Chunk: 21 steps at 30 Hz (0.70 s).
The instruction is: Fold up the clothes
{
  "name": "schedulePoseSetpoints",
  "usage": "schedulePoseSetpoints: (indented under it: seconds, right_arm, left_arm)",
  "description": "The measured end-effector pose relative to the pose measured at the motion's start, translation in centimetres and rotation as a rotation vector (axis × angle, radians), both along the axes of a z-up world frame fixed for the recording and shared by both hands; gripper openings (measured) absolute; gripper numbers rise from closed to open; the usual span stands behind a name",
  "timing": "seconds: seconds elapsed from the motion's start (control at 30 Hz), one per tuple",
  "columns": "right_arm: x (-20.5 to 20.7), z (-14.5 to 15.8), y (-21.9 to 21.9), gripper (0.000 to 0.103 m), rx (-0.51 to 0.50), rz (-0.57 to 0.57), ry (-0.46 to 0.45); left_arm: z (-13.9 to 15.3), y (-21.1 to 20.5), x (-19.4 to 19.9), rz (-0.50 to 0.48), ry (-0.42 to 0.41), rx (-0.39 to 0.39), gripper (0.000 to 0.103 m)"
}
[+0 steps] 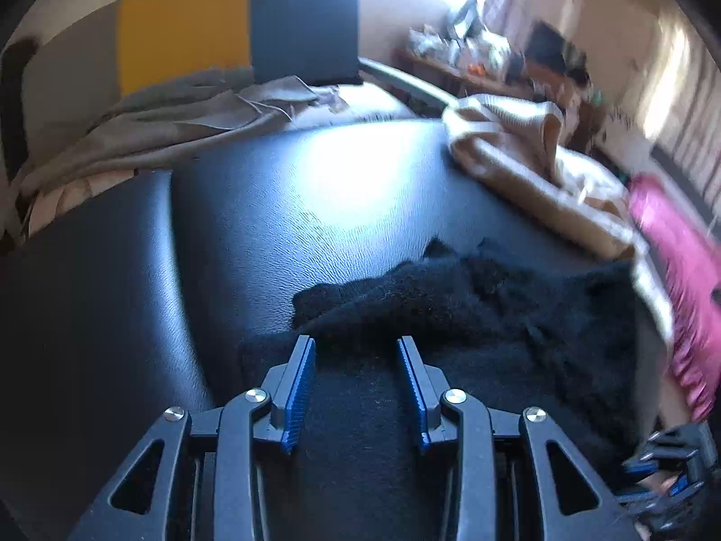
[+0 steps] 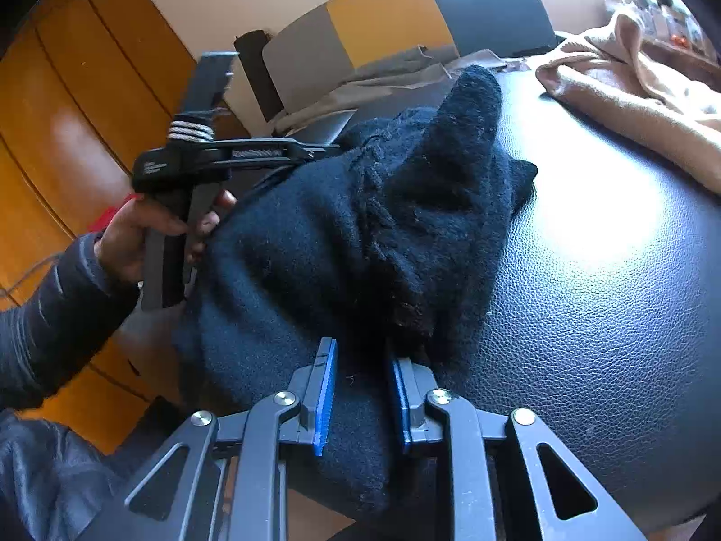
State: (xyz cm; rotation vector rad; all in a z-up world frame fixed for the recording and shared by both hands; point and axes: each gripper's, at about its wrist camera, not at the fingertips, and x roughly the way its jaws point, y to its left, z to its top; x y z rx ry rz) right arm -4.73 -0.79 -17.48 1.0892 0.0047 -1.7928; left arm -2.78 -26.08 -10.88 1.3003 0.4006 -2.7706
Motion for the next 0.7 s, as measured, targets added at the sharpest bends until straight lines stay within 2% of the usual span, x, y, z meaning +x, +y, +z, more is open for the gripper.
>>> schedulePoseSetpoints:
  seconds: [0.03,0.07,0.1,0.17,0.27,0.33,0.4,0.47,0.6,0.7]
  right_arm:
    - [0.0,0.4,-0.2,0.036,-0.005,0.008,-0.023]
    - [0.0,0.9,-0.5,0.053,-0.010,0.016,-0.046]
    - [-0.1,1.3,-0.7,0.076,-0.015,0.023,-0.068]
    - [-0.1,2.6,-0.9,0.101,-0.037,0.035,-0.086]
    - [-0.8,5.4,0.3,0.103,-0.149,0.011,-0.094]
    - [-1.9,6.7,1.8,0.103,-0.220,-0.038,-0.103]
    - [-3.6,6.5,2.6,0.103,-0.242,-0.069,-0.168]
    - [-5.5,5.2,2.6,0.103,-0.201,-0.085,-0.248]
    - [-8.5,2.3,1.2,0.103,-0.128,-0.114,-0.282]
    - [-10.2,0.5,-0.6,0.103,-0.086,-0.111,-0.299]
  left_arm:
    - [0.5,-0.8,1.0,0.021,0.023,0.057,0.039]
    - [0.8,-1.7,2.0,0.037,0.042,0.117,0.042]
    - [0.9,-2.6,3.1,0.058,0.054,0.174,0.044]
    - [0.5,-4.6,5.3,0.102,0.074,0.286,0.046]
    - [-0.8,-6.7,8.4,0.143,0.094,0.434,0.050]
    - [-2.0,-7.4,9.9,0.136,0.095,0.540,0.052]
    - [-3.0,-7.2,10.5,0.115,0.082,0.603,0.053]
    - [-3.9,-6.6,10.7,0.097,0.068,0.633,0.053]
    - [-5.2,-5.5,10.9,0.071,0.070,0.679,0.056]
    - [-5.5,-5.3,10.8,0.049,0.090,0.682,0.056]
